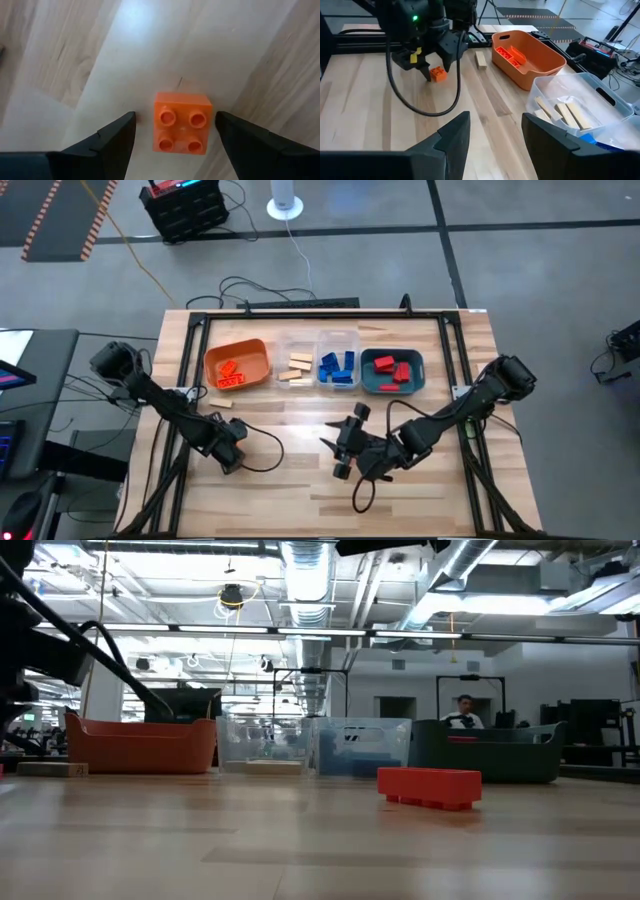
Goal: Sort blocks
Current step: Put the orange game piece into the orange bin
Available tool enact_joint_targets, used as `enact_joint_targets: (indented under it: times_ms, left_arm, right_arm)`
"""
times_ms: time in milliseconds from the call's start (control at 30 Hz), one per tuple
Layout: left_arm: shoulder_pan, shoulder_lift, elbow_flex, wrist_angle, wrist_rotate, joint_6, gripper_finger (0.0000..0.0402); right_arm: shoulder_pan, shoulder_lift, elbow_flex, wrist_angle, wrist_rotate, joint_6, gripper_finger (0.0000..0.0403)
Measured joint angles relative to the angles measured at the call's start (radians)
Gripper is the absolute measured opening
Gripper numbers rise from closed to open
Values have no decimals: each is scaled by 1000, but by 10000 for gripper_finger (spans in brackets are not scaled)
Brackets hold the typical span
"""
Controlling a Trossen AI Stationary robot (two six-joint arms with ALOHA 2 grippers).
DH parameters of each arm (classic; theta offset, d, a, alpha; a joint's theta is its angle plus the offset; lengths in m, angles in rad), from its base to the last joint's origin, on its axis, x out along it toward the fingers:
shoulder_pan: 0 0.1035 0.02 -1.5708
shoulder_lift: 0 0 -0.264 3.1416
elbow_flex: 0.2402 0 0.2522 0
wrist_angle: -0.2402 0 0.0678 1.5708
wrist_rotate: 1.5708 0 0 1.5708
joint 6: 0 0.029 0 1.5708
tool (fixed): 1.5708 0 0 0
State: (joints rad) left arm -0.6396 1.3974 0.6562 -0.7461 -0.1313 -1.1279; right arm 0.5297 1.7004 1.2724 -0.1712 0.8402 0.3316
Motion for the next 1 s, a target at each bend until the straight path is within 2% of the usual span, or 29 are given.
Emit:
enact_joint_targets:
  times_ms: [133, 333, 367, 567, 733, 867, 1000]
  left_arm:
    - [0, -2, -5, 11, -8, 17, 243]
    - [0, -28, -9, 6, -31, 50, 137]
    - [0, -36, -10, 1, -39, 51, 131]
    - [0, -164, 14, -76, -145, 60, 131]
    - [36, -313, 57, -162, -324, 68, 131]
    - [156, -399, 64, -180, -450, 137, 131]
    - [368, -422, 64, -180, -441, 274, 131]
  right_arm:
    - [0, 0, 0, 0, 0, 0, 210]
    - [0, 0, 0, -19, 0, 0, 210]
    - [0, 0, 0, -21, 0, 0, 210]
    - [-2, 0, 0, -31, 0, 0, 210]
    - [-11, 0, 0, -31, 0, 0, 210]
    - [-33, 8, 0, -20, -1, 0, 210]
    - [-52, 24, -1, 14, -20, -24, 210]
